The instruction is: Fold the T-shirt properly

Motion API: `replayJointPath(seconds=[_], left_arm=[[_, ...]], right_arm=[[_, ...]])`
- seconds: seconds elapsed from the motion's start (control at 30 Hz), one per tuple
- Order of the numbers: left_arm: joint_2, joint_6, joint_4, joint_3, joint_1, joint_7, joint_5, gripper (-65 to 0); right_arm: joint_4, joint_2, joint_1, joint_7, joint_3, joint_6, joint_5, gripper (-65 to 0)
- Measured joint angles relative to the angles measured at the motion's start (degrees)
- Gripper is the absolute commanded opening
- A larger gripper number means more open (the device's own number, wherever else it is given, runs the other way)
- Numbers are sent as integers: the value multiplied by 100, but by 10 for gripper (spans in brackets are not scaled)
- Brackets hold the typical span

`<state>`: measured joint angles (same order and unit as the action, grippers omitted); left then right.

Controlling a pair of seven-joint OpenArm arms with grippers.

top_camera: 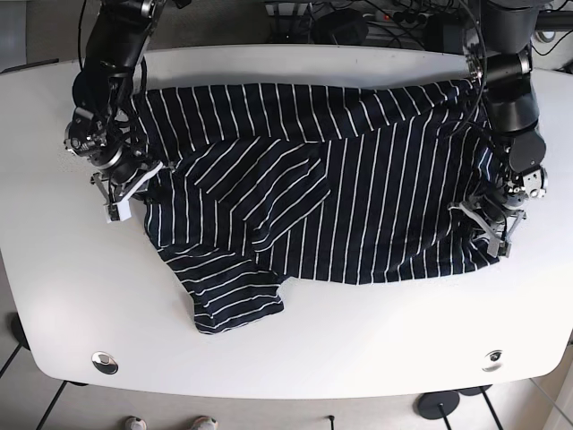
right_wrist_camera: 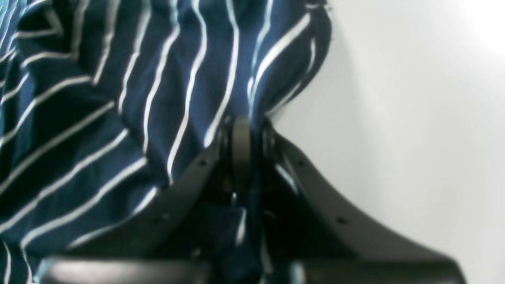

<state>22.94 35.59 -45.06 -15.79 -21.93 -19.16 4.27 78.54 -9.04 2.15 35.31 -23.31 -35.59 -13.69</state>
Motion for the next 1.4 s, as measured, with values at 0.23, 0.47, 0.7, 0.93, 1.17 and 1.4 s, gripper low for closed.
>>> replayJointPath(seconds=[0.23,0.47,0.7,0.93,1.17,1.4], left_arm=[[-393,452,-3335,-1246,1414,-1414,-52,-650],[-411,457,-3917,-1244,769,-2122,-72,-650],[-393,459,-3779,-608,-905,-2455,-109,-650],[-295,503,-2704,-422,-3351,-2452,-59,-650],[-7,496,-2208,-125,-4721,-2343,-15,-650],[76,562,-3180,-603,-2682,-2350,131,-650]], right_arm=[[1934,144,-1172,57,7,-11,-11,-631],[2103,114,-496,461,11,-26,4,-631],[1392,-337,1279,966,50,13,55,-631],[376,-975,4194,1766,317,-39,-7,-631],[-184,-1150,6179,1941,710,-46,-166,-631],[894,-951,4380,2356,0,-66,-221,-631]])
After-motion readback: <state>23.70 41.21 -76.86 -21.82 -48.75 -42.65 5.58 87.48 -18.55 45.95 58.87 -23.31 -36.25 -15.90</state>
